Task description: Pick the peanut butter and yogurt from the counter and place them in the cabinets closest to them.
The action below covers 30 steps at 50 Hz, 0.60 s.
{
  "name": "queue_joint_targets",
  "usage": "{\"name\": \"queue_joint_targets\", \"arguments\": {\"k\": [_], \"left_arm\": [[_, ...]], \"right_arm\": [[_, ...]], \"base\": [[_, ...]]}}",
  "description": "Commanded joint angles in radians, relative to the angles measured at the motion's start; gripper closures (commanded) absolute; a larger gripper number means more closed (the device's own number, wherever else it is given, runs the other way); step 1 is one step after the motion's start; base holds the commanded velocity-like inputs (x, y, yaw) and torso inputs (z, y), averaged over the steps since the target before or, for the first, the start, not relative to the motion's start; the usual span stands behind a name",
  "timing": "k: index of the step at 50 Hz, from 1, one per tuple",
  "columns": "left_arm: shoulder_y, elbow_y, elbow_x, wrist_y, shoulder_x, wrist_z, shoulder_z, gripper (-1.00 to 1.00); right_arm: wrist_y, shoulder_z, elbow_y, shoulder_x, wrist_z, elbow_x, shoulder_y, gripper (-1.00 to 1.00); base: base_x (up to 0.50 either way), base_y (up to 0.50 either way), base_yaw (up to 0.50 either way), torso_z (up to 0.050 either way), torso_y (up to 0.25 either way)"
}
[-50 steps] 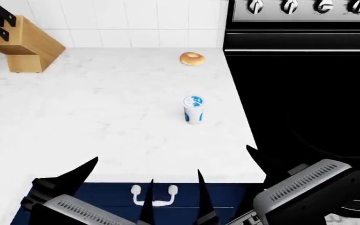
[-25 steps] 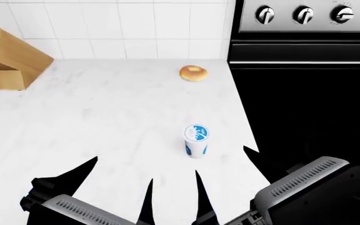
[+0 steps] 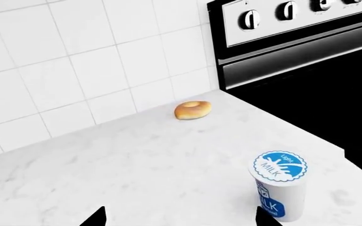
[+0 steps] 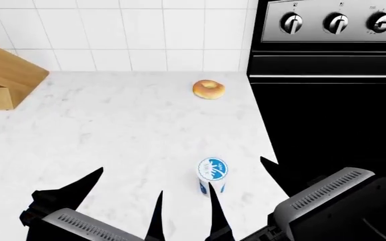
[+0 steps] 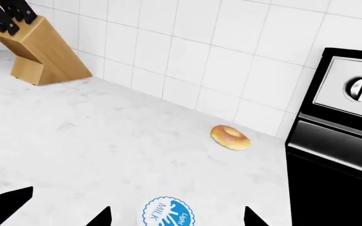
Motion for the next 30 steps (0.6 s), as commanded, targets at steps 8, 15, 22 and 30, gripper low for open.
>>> {"name": "queue_joint_targets", "arguments": {"k": [8, 15, 22, 30], "left_arm": [[-0.013, 0.000, -0.006, 0.002, 0.001, 0.000, 0.004, -1.00], [-0.015, 0.000, -0.015, -0.002, 0.005, 0.000, -0.004, -1.00], [-0.012, 0.000, -0.018, -0.004, 0.007, 0.000, -0.011, -1.00], [-0.015, 0.000, -0.014, -0.002, 0.005, 0.000, -0.006, -1.00]], "right_arm": [[-0.011, -0.009, 0.003, -0.007, -0.004, -0.001, 0.000, -1.00], [-0.029, -0.009, -0.011, -0.030, -0.021, 0.021, 0.016, -1.00], [-0.061, 0.018, 0.020, -0.112, -0.050, 0.108, 0.026, -1.00], [-0.097, 0.047, 0.087, -0.175, -0.110, 0.209, 0.031, -1.00]], "base": [[0.11, 0.00, 0.00, 0.000, 0.001], [0.00, 0.00, 0.00, 0.000, 0.000], [0.00, 0.00, 0.00, 0.000, 0.000], [0.00, 0.00, 0.00, 0.000, 0.000]]}}
